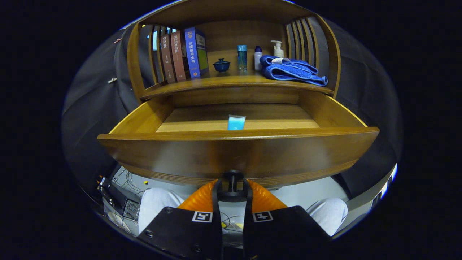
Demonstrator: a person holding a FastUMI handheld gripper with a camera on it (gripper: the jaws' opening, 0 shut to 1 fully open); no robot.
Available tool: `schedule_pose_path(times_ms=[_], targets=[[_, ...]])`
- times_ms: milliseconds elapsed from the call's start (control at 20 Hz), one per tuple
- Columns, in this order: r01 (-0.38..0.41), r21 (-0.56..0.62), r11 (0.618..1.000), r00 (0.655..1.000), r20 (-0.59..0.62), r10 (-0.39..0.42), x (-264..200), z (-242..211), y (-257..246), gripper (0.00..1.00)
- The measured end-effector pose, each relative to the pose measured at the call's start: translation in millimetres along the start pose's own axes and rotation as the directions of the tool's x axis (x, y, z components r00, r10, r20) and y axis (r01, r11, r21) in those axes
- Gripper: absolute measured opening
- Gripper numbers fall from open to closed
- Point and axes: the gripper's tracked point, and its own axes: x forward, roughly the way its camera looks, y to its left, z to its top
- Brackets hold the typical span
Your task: Pull open the drawer, take out the items inside it, and place them on the countertop above the cabinet.
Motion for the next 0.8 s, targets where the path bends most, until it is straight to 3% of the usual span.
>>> schedule_pose_path(times_ms=[550,650,800], targets=[[0.022,-0.011,1.000,0.996,-0.082,-0.023,-16.3,-30.3,-0.6,0.27],[0.050,-0.038,0.998,0.996,-0.077,-0.053,-13.3,-30.6,-3.6,0.39],[0.048,-0.029,0.998,0.996,-0.077,-0.050,-15.0,-33.2,-1.9,0.77]])
